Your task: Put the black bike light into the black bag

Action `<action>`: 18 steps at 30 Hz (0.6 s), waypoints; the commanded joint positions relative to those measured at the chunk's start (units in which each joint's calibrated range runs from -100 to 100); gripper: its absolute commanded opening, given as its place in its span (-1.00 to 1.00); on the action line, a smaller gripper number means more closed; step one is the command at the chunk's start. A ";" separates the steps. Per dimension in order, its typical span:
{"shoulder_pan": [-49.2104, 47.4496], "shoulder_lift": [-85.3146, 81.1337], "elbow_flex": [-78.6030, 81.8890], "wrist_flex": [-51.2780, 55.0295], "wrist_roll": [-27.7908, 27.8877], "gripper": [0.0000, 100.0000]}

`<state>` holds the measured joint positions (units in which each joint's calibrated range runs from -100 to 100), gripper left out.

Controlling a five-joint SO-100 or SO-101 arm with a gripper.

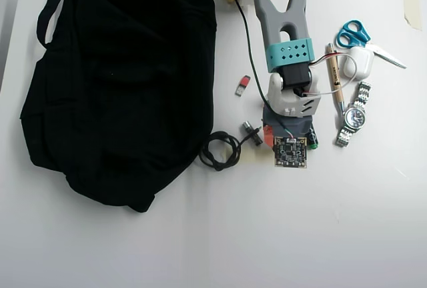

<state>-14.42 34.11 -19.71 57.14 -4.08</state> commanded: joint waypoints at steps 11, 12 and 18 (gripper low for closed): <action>3.28 -2.16 -15.60 16.59 1.25 -0.96; 3.58 -2.16 -16.77 17.80 1.30 -0.96; 4.92 -2.16 -25.75 25.29 2.24 -0.96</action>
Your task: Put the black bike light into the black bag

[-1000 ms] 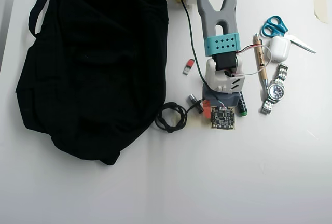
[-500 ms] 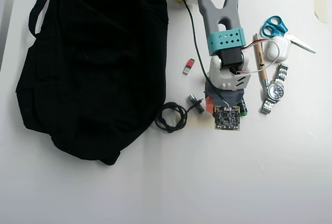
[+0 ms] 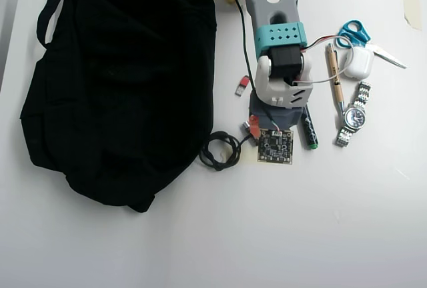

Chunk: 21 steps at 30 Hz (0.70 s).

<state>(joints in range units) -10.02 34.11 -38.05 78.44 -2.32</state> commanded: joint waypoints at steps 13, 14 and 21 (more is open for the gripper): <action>5.61 -2.08 -18.28 17.25 -1.46 -0.96; 6.43 -2.08 -18.37 17.34 -1.35 -0.96; 11.81 -2.00 -18.73 17.25 -0.09 -0.96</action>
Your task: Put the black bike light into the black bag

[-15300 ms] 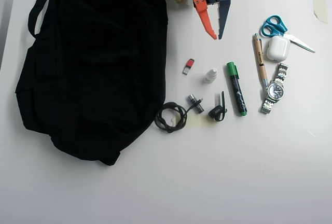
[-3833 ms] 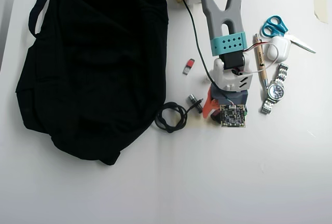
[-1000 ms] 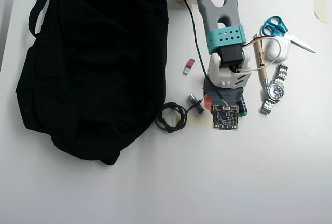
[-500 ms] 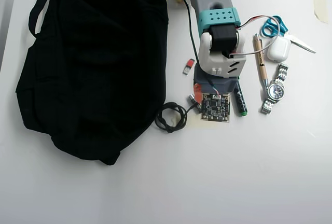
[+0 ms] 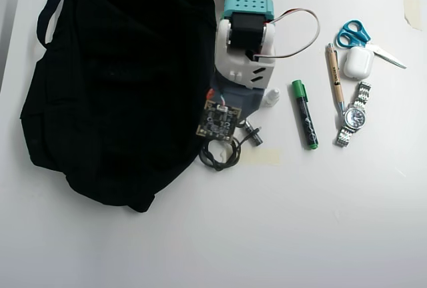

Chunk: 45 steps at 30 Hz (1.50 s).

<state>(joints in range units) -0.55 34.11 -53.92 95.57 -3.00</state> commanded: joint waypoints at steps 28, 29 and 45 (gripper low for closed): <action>18.58 -14.19 1.00 3.83 4.94 -0.96; 19.32 -17.76 6.58 3.83 4.89 -0.96; 26.50 -21.00 47.28 -29.68 5.15 -0.96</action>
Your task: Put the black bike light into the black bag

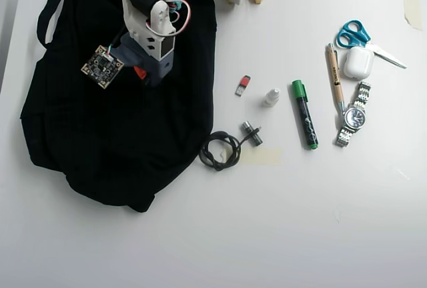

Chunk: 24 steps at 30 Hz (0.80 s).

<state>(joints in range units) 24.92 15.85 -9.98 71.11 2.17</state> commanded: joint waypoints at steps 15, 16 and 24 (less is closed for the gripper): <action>0.59 -2.15 5.85 -5.57 0.08 -0.34; -0.68 -2.73 5.40 -5.57 -0.18 -0.49; -16.09 -2.90 -12.21 -1.43 -2.33 -0.96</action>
<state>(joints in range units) 13.91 15.76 -14.16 66.60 0.02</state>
